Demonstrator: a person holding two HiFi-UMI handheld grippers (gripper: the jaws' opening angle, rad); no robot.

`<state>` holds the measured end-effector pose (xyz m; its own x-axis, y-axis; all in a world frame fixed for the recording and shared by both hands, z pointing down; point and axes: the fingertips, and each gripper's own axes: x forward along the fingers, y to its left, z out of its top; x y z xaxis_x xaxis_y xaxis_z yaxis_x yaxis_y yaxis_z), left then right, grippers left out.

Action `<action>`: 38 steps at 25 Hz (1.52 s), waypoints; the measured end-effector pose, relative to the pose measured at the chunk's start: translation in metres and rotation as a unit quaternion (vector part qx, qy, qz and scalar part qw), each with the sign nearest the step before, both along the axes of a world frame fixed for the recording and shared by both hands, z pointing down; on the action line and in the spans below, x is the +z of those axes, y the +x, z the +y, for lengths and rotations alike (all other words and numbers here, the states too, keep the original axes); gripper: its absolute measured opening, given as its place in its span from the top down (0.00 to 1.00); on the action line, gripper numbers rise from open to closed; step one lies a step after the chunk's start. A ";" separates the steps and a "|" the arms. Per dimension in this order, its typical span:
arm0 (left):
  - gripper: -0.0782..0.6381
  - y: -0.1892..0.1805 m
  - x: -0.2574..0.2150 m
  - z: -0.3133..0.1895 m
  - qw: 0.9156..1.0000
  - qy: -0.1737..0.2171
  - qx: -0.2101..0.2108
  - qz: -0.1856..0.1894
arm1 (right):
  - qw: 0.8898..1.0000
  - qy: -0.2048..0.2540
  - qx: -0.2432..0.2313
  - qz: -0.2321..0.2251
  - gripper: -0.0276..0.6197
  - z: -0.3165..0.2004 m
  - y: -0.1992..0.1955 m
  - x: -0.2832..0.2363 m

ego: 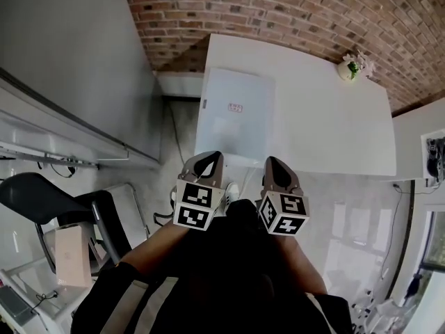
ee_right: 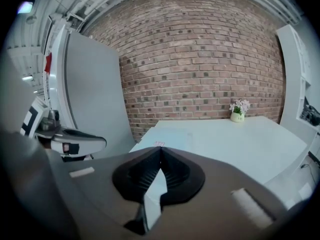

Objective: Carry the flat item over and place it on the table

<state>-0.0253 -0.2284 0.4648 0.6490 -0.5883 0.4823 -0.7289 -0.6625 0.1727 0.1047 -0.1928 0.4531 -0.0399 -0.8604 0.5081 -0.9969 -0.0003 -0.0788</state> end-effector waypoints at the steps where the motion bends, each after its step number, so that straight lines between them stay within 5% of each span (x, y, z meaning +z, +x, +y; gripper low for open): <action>1: 0.88 0.001 -0.003 0.004 1.000 0.001 0.002 0.004 | 1.000 0.002 -0.003 0.003 0.95 0.004 -0.002 -0.003; 11: 0.88 0.027 -0.035 0.037 0.999 0.026 0.016 0.023 | 1.000 0.024 -0.016 0.009 0.95 0.038 0.004 -0.028; 21: 0.89 0.093 -0.046 0.110 0.999 0.040 0.032 0.005 | 0.999 0.043 0.003 -0.013 0.95 0.112 0.066 -0.030; 29: 0.88 0.139 -0.057 0.192 0.998 0.055 0.015 -0.009 | 0.997 0.066 -0.020 -0.029 0.95 0.182 0.112 -0.042; 38: 0.88 0.141 -0.064 0.281 0.997 0.066 -0.025 -0.018 | 0.993 0.090 -0.053 -0.053 0.96 0.261 0.117 -0.056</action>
